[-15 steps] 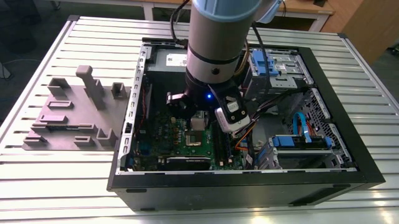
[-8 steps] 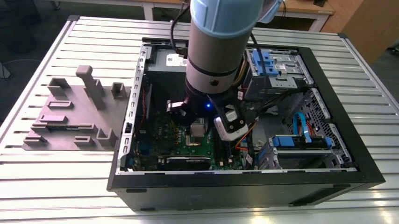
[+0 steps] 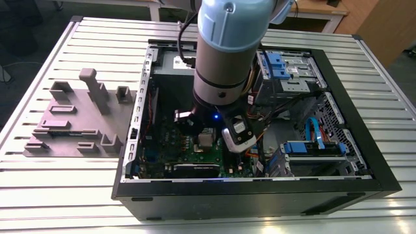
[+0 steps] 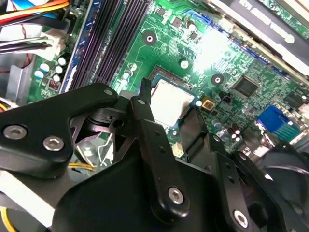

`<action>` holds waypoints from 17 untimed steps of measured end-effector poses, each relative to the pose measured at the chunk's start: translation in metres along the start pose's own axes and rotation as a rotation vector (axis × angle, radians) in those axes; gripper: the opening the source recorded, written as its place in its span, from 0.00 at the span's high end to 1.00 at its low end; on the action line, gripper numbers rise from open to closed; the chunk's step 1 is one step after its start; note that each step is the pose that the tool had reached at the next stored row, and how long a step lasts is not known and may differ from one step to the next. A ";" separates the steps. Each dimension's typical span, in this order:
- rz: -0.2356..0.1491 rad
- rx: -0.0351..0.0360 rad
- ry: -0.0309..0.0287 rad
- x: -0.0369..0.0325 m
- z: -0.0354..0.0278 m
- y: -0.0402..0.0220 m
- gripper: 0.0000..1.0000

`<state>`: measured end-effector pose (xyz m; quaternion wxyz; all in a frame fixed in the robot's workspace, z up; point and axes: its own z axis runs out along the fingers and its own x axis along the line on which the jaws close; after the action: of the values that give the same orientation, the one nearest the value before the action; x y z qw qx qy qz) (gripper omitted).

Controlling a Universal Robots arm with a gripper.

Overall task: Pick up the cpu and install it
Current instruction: 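Place the cpu into insertion slot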

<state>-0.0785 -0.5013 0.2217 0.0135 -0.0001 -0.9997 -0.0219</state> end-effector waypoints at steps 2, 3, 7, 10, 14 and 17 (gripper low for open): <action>0.000 0.0000 0.0001 -0.0001 0.0036 -0.0002 0.53; 0.000 0.0000 0.0000 -0.0002 0.0055 -0.0003 0.53; 0.000 0.0000 0.0001 -0.0002 0.0079 -0.0004 0.53; 0.000 -0.0005 0.0000 0.0000 0.0087 -0.0003 0.53; 0.000 -0.0008 0.0000 0.0016 0.0144 0.0005 0.53; 0.000 -0.0024 0.0000 0.0027 0.0194 0.0019 0.53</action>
<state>-0.0817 -0.4986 0.2025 0.0135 -0.0002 -0.9996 -0.0231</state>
